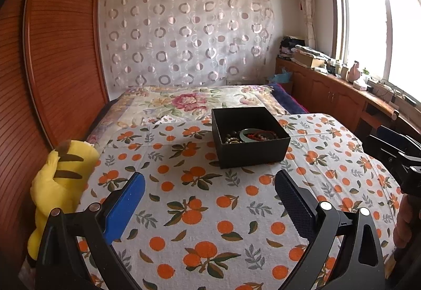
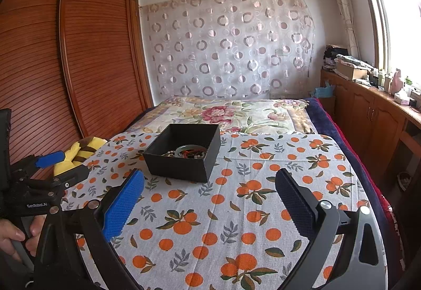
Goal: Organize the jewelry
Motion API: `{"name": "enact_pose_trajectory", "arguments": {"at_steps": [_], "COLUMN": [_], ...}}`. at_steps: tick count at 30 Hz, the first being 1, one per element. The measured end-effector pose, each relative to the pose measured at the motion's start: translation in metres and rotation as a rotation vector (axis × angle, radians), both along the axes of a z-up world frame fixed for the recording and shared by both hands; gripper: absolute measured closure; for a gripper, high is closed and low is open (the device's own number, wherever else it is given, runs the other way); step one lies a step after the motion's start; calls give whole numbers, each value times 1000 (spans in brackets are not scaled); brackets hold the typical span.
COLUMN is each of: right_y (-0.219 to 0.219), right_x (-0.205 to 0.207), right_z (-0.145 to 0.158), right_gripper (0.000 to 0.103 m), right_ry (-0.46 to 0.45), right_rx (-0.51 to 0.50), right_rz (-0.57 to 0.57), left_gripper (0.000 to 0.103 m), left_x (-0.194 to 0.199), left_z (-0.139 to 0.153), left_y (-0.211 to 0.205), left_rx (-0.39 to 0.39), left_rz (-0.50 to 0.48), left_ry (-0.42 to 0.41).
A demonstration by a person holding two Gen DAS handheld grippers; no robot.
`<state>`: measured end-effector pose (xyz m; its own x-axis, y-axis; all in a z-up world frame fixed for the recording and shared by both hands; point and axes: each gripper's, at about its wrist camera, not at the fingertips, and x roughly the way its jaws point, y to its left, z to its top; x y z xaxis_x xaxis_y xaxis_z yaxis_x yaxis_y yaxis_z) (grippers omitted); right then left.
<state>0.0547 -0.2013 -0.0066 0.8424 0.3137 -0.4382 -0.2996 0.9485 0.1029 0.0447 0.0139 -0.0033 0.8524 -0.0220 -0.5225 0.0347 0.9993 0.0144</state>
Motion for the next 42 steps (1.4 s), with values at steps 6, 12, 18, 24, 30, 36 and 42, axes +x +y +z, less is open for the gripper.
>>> {"name": "enact_pose_trajectory", "arguments": {"at_steps": [6, 12, 18, 24, 30, 36, 42], "right_y": [0, 0, 0, -1, -1, -2, -3], "right_x": [0, 0, 0, 0, 0, 0, 0], "right_z": [0, 0, 0, 0, 0, 0, 0], "right_gripper": [3, 3, 3, 3, 3, 3, 3], "right_ry": [-1, -1, -1, -1, -2, -4, -10], "right_rx": [0, 1, 0, 0, -3, 1, 0], "right_rz": [-1, 0, 0, -1, -4, -2, -5], "left_gripper": [8, 8, 8, 8, 8, 8, 8], "left_x": [0, -1, -2, -3, -3, -6, -8], "left_z": [0, 2, 6, 7, 7, 14, 15], "left_y": [0, -1, -3, -3, -3, -5, -5], "left_rx": [-1, 0, 1, 0, 0, 1, -3], "left_rz": [1, 0, 0, -1, -1, -2, -7], "left_ry": [-1, -5, -8, -9, -11, -23, -30]}}
